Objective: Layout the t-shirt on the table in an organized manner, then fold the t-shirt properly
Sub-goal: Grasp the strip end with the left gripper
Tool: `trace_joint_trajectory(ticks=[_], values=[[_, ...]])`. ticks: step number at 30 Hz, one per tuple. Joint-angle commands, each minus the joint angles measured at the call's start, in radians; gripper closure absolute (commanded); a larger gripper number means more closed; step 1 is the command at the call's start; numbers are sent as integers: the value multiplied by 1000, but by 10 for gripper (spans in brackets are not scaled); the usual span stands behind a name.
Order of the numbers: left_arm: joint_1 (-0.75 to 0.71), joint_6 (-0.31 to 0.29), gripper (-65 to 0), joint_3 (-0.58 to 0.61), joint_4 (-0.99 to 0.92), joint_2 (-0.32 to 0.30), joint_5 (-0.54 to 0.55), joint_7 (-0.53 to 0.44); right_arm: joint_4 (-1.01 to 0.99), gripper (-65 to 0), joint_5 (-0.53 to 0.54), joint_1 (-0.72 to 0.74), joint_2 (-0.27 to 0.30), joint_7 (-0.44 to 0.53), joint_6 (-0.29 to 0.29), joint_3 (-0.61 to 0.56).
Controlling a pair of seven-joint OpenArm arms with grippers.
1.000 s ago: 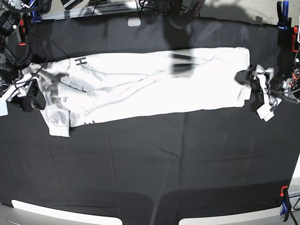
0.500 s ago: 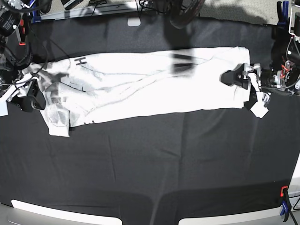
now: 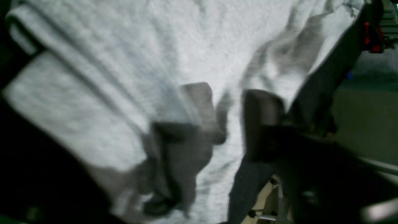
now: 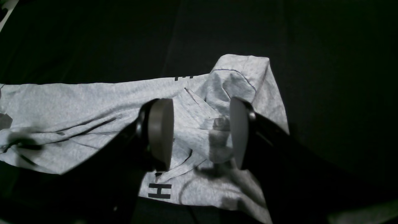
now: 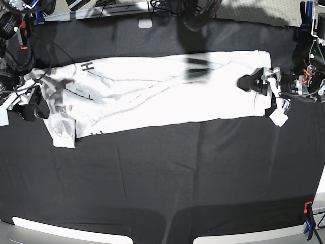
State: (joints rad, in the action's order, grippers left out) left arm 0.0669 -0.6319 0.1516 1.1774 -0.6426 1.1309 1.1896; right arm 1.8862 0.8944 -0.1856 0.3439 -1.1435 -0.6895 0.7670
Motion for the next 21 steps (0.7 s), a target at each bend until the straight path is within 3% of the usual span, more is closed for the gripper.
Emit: trace_joint_trajectory(ticks=[1,3,10,17,21], values=[[0,7,-218,12,0,-6,-64,60,17,-284,26,8,19,20,-9,4],[16,7,0,12,0,-6,-123,50,17,-284,26,8,19,20,-9,4],[108,7,0,12,0,-27,-166,43,17,-284,26,8,19,19,-9,4],[171,12,0,12,0,-153,-188,32,17,-284,26,8,19,19,-9,4],[180,58,0,12,0,-212,-223,21,17,-284,26,8,19,19,-9,4]])
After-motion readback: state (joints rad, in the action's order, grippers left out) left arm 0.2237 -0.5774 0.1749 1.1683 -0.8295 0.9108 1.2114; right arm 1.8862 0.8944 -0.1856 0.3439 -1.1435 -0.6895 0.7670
